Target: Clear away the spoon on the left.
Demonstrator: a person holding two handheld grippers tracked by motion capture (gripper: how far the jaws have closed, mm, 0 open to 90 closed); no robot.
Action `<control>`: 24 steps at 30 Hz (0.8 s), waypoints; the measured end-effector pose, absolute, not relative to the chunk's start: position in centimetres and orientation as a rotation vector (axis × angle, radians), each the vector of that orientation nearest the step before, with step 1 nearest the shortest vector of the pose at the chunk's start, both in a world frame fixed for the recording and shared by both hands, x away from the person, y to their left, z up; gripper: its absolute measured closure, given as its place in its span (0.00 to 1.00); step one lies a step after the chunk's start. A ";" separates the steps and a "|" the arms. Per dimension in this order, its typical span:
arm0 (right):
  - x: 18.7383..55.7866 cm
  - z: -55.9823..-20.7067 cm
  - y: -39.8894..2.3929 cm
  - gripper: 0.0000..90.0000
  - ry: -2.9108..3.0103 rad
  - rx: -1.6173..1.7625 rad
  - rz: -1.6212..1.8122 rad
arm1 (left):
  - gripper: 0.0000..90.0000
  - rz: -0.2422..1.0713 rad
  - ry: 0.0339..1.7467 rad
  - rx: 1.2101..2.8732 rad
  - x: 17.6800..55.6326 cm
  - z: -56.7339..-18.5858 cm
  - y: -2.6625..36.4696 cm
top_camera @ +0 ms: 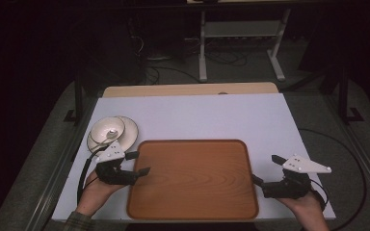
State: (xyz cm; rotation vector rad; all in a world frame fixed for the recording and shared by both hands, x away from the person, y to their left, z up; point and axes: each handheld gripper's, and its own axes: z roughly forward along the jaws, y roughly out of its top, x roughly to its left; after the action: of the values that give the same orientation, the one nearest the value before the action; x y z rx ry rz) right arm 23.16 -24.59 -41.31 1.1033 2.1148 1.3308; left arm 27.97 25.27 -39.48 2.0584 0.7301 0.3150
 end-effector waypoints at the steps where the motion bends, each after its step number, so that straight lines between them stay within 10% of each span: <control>1: 23.2 -41.3 -24.6 0.02 2.115 1.103 1.331 | 0.35 0.317 0.733 2.054 28.1 -39.4 25.4; 24: 23.2 -41.4 -24.4 0.02 2.118 1.094 1.329 | 0.99 0.290 0.841 2.038 30.9 -38.5 27.3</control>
State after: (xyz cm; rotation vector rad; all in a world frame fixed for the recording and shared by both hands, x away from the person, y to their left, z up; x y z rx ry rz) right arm 23.20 -24.38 -41.36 1.0944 2.1180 1.3292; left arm 30.94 27.26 -38.46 2.0375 0.8408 0.2901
